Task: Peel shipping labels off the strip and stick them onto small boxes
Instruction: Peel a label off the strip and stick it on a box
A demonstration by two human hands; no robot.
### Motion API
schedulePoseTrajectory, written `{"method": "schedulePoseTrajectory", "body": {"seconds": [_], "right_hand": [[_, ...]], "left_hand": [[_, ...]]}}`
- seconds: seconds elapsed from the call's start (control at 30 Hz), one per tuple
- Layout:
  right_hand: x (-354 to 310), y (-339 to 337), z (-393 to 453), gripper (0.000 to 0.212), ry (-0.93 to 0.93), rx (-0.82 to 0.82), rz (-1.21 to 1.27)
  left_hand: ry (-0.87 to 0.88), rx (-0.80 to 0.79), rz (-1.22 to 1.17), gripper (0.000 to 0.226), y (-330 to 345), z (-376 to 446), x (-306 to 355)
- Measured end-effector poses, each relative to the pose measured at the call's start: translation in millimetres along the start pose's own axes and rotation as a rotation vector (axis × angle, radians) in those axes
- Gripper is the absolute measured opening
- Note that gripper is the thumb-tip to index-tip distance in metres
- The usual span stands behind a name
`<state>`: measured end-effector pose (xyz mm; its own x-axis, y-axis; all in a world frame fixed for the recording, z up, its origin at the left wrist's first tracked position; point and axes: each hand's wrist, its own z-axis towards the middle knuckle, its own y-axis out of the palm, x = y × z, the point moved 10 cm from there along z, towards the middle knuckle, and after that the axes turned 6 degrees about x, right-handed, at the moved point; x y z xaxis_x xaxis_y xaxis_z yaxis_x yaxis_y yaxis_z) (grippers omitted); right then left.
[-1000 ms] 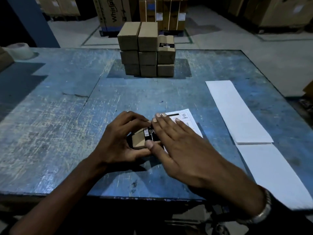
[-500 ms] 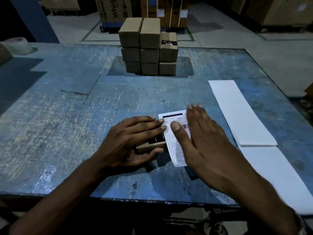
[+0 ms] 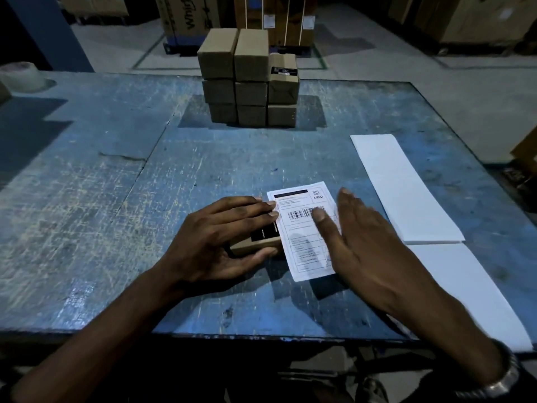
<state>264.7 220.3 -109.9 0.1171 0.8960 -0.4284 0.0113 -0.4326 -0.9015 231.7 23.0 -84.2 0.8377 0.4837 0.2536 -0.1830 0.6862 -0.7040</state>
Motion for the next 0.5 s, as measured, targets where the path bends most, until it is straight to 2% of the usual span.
{"method": "schedulePoseTrajectory", "body": {"seconds": [0.03,0.1,0.2,0.27,0.37,0.5], "right_hand": [[-1.1,-10.3,-0.2,0.101,0.022,0.069,0.023],[-23.4,-22.7,-2.7,0.098,-0.063,0.18,0.035],[-67.2,2.8,-4.5,0.085,-0.284,0.093,0.029],[-73.3,23.0,-2.4,0.083,-0.355,0.054,-0.068],[-53.9,25.9,2.6,0.088,-0.33,0.094,-0.158],[-36.4,20.7,1.7,0.091,-0.26,0.066,-0.133]], "left_hand": [[0.003,0.005,0.001,0.046,-0.4,0.2,0.7],[0.005,0.016,-0.004,0.045,-1.3,0.9,1.8],[-0.003,0.041,-0.038,0.041,-4.1,1.9,2.4],[-0.003,0.052,-0.062,0.039,-6.1,1.2,1.8],[-0.027,0.059,-0.063,0.041,-6.8,1.2,-1.3],[-0.036,0.056,-0.06,0.044,-5.8,2.7,-2.4]]}}
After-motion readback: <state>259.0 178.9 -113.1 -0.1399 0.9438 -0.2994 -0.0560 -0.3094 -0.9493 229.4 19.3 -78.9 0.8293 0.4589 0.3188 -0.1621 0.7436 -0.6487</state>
